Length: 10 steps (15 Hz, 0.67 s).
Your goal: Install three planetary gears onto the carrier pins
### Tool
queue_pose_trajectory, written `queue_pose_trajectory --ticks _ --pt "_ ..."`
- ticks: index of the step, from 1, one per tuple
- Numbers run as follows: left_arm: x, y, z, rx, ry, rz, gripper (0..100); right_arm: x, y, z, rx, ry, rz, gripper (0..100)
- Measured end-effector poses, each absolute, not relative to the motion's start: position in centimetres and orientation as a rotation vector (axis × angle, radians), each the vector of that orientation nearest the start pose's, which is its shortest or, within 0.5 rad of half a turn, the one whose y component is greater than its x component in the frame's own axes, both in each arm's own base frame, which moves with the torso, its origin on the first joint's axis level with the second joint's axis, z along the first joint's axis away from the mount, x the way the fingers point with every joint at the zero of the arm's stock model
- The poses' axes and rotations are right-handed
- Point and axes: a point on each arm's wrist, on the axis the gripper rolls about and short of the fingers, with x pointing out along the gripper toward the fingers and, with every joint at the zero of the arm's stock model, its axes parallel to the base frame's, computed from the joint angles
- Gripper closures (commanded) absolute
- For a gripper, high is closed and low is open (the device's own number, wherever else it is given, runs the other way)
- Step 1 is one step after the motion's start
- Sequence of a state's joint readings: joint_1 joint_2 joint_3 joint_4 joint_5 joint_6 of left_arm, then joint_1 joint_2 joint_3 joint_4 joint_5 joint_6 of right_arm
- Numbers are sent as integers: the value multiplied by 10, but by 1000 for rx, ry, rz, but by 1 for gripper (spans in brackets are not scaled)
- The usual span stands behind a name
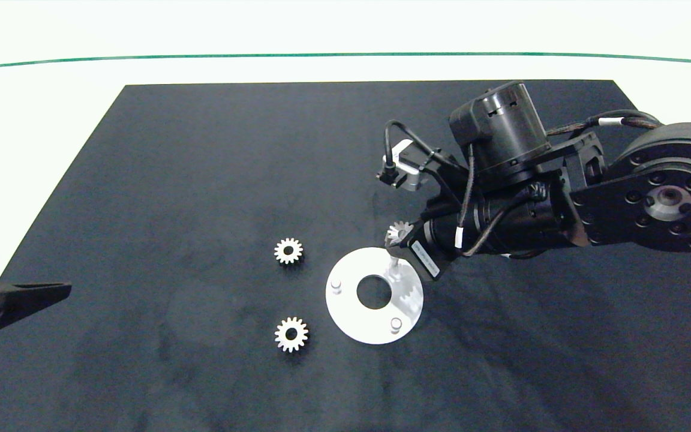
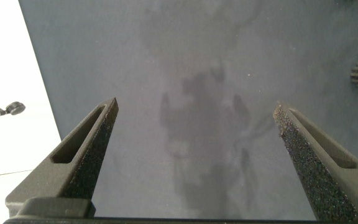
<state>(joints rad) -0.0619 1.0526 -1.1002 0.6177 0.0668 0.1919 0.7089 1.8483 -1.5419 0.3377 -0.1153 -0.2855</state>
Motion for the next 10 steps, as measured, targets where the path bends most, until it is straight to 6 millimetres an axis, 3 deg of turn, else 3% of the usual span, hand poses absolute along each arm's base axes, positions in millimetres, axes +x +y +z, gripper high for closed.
queue_pose_trajectory --ticks 10 --pt "106 -5 290 225 559 -50 0 276 234 234 -524 554 653 78"
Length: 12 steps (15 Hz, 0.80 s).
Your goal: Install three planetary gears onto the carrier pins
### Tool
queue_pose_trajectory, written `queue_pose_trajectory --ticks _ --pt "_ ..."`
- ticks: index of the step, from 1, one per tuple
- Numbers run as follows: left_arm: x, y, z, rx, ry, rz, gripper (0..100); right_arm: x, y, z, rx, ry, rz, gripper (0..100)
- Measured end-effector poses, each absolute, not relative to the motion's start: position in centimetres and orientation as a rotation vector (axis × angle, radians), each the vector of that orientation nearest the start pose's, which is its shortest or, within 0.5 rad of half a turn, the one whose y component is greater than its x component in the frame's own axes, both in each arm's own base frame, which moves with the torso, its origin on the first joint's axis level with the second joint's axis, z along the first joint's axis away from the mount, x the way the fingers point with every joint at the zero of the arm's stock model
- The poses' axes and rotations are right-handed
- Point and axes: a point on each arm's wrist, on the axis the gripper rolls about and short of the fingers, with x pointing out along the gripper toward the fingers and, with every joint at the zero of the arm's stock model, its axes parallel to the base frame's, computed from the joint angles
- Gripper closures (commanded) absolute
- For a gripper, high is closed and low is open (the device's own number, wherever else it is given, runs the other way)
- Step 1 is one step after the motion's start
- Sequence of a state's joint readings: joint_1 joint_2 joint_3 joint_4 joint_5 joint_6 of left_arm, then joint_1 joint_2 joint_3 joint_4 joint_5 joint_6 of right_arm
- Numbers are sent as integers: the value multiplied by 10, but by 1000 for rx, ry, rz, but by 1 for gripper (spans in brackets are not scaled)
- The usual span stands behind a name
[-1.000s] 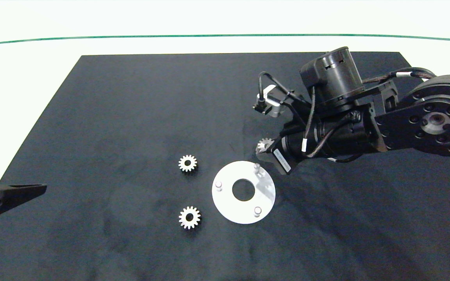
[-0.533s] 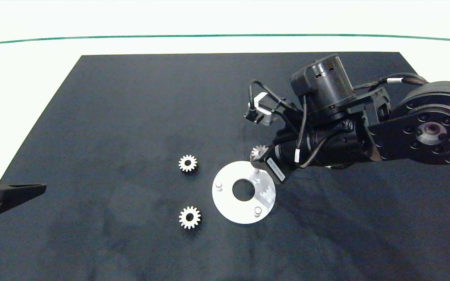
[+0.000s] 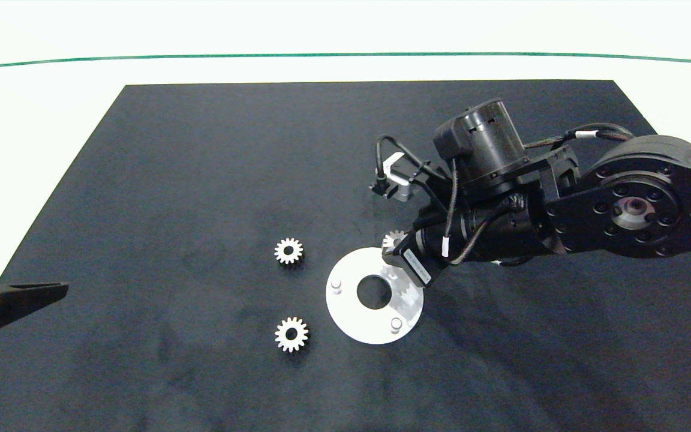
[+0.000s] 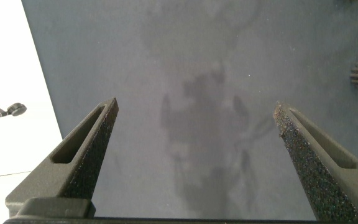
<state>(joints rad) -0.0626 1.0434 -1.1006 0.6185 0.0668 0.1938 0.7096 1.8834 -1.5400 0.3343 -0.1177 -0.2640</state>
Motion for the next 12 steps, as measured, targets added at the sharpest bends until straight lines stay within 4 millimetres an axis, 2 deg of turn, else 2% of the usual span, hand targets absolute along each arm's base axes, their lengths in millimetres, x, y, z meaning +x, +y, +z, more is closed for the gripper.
queue_pose_trajectory --ticks 12 --pt "103 -7 291 229 549 -65 0 283 240 221 -534 581 654 78"
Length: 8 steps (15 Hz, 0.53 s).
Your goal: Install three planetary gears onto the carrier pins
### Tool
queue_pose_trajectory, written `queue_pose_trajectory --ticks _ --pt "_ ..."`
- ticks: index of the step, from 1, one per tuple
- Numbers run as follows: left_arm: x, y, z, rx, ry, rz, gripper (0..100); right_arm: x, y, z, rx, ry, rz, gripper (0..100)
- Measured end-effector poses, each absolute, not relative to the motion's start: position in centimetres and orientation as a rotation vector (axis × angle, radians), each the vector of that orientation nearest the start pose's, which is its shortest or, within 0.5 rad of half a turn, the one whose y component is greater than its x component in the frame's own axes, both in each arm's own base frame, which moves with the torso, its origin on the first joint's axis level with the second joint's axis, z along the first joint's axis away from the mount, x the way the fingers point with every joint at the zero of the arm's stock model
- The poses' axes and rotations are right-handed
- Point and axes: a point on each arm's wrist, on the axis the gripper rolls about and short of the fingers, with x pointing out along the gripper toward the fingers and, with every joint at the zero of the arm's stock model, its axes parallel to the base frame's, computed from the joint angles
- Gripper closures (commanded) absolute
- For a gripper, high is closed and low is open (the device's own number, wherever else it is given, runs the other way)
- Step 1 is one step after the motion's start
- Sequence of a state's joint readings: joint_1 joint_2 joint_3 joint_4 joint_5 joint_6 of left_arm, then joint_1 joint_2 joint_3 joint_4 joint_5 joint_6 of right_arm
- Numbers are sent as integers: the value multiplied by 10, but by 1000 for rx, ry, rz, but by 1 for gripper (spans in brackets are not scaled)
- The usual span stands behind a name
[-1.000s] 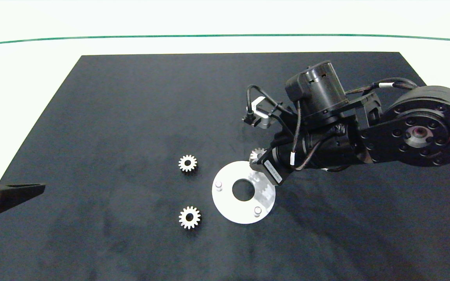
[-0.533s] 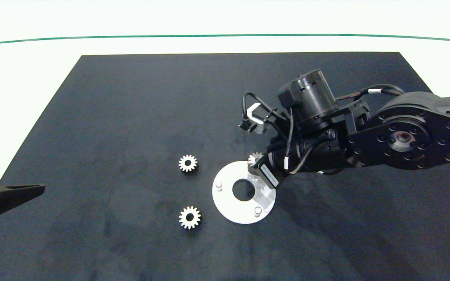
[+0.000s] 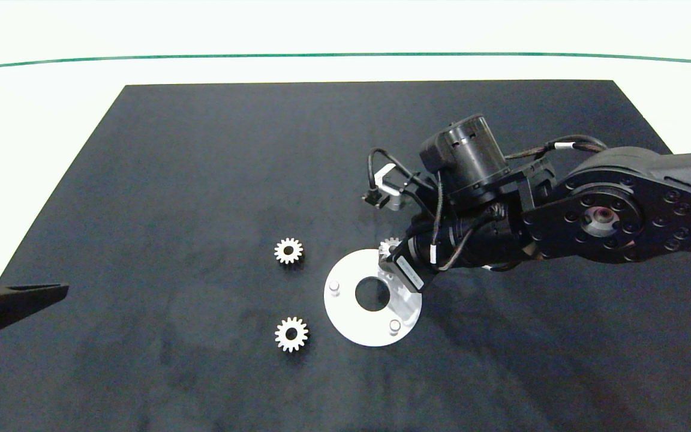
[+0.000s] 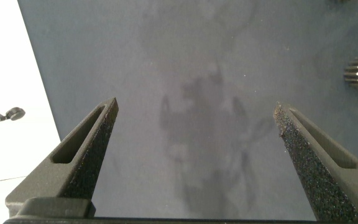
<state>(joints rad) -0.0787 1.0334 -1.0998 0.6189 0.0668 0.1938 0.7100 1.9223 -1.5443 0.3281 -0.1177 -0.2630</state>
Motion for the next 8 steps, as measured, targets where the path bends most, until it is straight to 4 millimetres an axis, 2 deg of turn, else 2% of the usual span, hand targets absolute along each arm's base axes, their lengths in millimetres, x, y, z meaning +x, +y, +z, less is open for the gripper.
queue_pose_trajectory --ticks 4,5,8 --pt "103 -7 291 229 550 -66 0 283 240 219 -547 585 633 78" --pt "103 -7 291 229 550 -66 0 283 240 219 -549 586 630 0" --pt "103 -7 291 229 550 -66 0 283 239 218 -550 590 630 0"
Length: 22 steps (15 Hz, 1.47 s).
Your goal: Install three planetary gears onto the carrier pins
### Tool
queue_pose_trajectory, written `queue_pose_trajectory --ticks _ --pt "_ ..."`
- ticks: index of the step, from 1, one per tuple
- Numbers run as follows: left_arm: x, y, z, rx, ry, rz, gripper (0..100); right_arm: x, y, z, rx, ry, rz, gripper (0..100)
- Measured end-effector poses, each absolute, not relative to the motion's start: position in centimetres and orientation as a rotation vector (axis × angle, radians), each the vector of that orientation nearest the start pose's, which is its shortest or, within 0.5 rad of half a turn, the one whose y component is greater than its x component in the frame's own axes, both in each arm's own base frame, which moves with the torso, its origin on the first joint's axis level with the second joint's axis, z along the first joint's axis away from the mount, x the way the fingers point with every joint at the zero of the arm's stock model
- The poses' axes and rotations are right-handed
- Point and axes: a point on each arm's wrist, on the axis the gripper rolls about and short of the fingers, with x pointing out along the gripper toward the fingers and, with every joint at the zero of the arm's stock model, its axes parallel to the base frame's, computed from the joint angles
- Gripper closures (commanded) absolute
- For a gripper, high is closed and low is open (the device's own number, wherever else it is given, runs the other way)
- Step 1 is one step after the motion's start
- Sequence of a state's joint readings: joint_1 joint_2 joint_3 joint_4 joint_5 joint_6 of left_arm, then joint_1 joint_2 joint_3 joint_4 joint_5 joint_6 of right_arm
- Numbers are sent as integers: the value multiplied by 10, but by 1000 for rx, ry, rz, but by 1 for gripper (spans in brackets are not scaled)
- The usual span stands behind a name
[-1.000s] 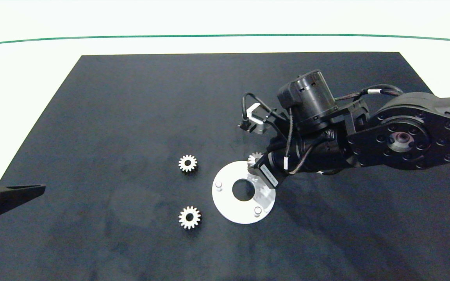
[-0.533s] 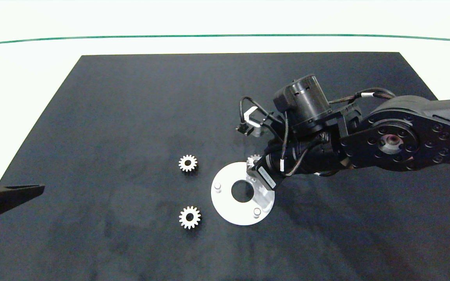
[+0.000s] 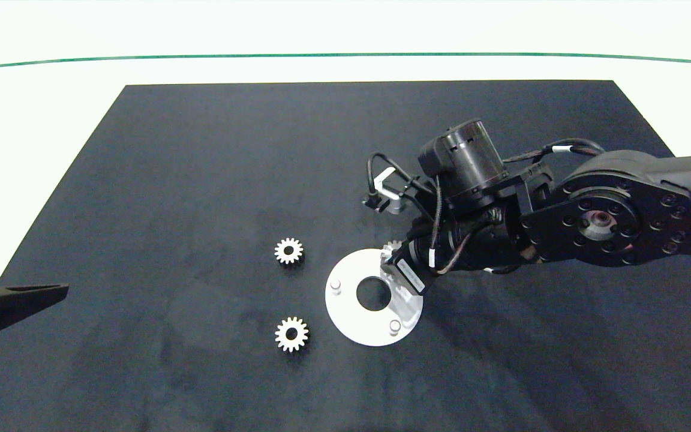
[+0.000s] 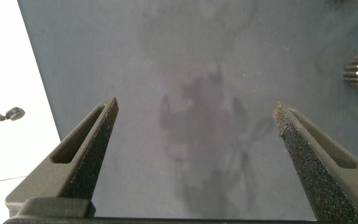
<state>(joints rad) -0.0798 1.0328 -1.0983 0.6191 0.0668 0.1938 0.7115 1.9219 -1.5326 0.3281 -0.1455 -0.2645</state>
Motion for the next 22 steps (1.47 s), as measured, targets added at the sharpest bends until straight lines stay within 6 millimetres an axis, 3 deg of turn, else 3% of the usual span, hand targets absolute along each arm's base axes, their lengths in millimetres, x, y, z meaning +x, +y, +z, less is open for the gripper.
queue_pose_trajectory --ticks 5,8,12,15,19,22 --pt "102 -7 290 228 549 -67 0 279 235 223 -544 581 624 0" --pt "105 -7 295 196 508 -66 0 263 220 243 -523 539 597 0" --pt "103 -17 303 136 470 -128 0 223 186 258 -513 518 482 0" --pt "101 -22 303 277 504 -204 0 187 148 263 -495 493 414 0" --pt "119 -40 294 322 569 -318 0 138 96 277 -414 389 339 0" --pt "139 -67 276 360 663 -430 0 107 71 290 -361 290 331 0"
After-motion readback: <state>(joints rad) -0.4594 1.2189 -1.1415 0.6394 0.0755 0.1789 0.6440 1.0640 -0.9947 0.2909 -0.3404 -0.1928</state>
